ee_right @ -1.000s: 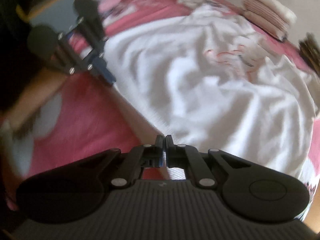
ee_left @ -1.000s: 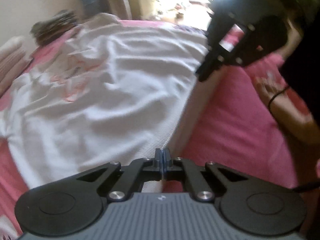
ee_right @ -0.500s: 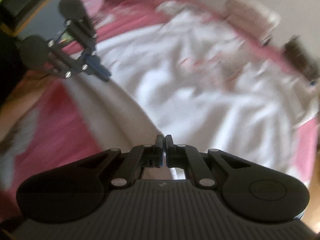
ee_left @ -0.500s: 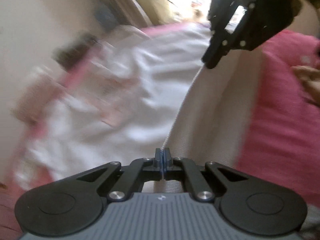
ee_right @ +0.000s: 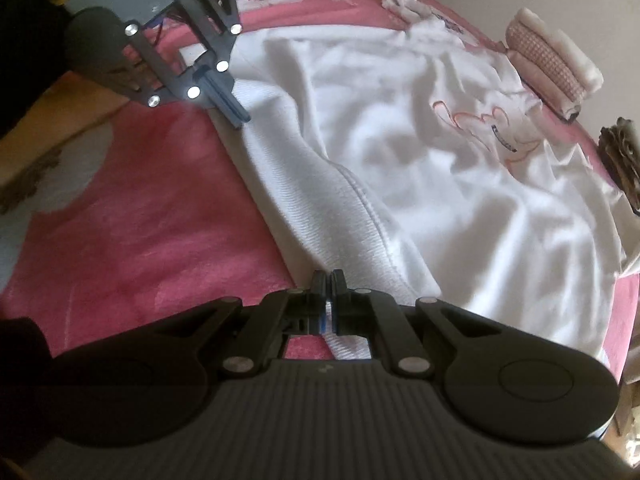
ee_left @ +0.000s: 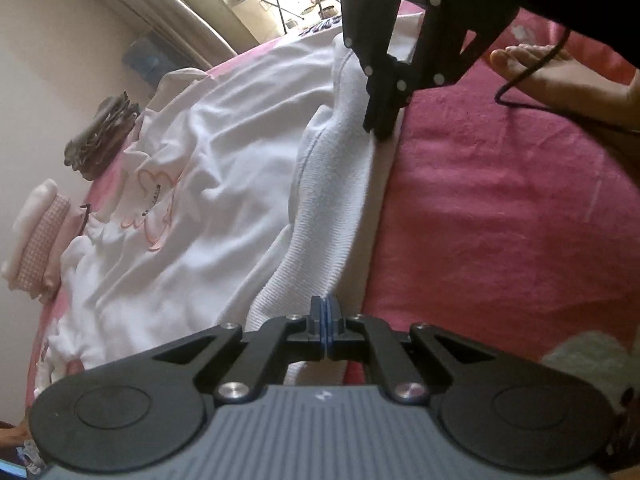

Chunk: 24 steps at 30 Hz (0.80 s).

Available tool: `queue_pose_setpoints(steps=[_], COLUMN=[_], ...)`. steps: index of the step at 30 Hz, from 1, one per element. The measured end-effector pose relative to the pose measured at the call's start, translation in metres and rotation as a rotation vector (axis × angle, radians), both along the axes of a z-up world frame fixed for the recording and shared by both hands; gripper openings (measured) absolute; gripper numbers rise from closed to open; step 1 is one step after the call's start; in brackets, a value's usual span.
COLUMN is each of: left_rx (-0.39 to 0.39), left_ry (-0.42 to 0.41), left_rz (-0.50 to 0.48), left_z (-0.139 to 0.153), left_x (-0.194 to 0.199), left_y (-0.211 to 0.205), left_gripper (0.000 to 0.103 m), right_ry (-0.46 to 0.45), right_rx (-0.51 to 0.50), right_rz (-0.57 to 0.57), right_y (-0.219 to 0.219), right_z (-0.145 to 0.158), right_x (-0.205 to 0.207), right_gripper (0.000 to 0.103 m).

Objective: Fold clothes

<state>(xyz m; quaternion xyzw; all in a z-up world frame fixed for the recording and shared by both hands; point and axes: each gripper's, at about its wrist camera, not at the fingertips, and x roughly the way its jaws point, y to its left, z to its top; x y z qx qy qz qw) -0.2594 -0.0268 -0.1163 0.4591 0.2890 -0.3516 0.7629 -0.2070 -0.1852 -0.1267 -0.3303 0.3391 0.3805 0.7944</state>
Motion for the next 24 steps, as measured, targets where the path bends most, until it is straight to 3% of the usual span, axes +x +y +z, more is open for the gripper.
queue_pose_setpoints(steps=[4, 11, 14, 21, 24], left_rx=[0.007, 0.041, 0.033, 0.006, 0.005], left_ry=[-0.01, 0.03, 0.051, 0.09, 0.088], left_rz=[0.007, -0.019, -0.004, 0.024, 0.03], left_z=[-0.001, -0.012, -0.014, -0.014, -0.014], left_x=[0.002, -0.001, 0.003, 0.01, 0.009], left_y=[-0.002, -0.005, -0.006, -0.004, -0.005], left_gripper=[0.001, 0.002, 0.002, 0.002, 0.002], right_ry=[-0.01, 0.057, 0.121, 0.229, 0.268], right_rx=[-0.03, -0.018, 0.026, 0.17, 0.224], right_rz=[0.026, -0.009, -0.054, -0.026, -0.049], right_y=[0.003, 0.0, -0.004, -0.02, -0.012], right_z=[0.0, -0.005, 0.001, 0.039, 0.036], right_x=[0.001, 0.003, 0.013, 0.022, 0.027], right_gripper=[0.001, 0.001, 0.001, 0.004, 0.004])
